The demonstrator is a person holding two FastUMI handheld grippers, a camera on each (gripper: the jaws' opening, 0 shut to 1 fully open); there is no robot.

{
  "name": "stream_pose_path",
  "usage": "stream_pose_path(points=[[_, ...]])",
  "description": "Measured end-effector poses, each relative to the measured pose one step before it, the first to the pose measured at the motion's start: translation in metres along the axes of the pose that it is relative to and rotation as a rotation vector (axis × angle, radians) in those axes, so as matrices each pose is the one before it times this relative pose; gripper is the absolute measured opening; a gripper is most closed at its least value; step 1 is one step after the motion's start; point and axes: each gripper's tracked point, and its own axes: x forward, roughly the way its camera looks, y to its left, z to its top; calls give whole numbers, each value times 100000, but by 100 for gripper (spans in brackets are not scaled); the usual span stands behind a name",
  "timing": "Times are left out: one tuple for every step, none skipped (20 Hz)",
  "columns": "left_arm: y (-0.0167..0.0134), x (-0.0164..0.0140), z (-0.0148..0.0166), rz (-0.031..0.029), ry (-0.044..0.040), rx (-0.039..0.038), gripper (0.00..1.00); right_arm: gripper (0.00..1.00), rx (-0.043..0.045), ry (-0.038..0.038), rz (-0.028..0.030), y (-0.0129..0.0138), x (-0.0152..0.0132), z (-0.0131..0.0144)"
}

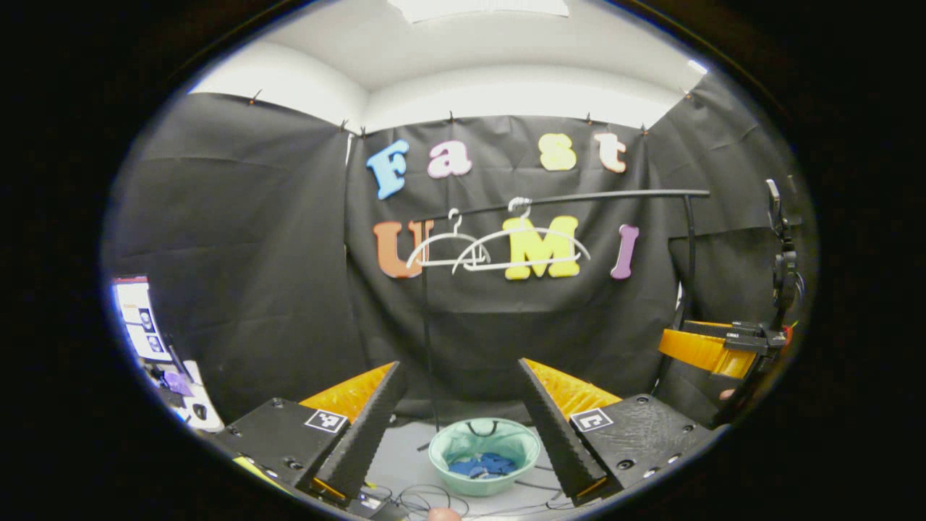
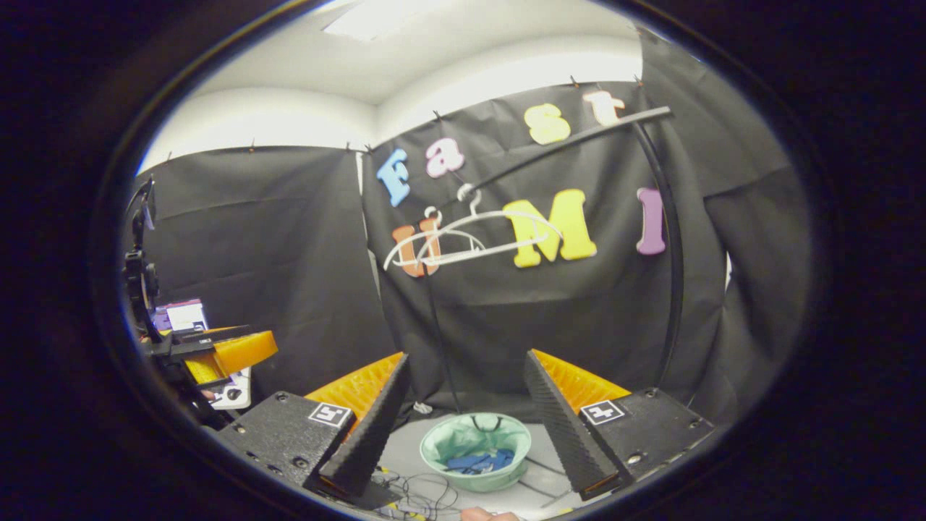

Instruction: Grasp the clothes on the hanger with both hands and then place them into the laundry hamper below.

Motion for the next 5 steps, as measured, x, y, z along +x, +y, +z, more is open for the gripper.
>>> stream_pose_path(points=[[125, -164, 264, -670, -1255, 1028, 92, 100, -1951, -4098, 643, 852, 229, 562], [93, -303, -125, -551, 847, 529, 92, 97, -1463, -358, -648, 606, 337, -281], [443, -234, 200, -189, -580, 132, 92, 100, -405, -106, -63, 960, 45, -455], [569, -191, 447, -176, -1568, -608, 92, 98, 411, -727, 512, 1001, 29, 50], [420, 228, 559, -292, -1518, -924, 92, 100, 724, -482, 278, 966, -16, 394]])
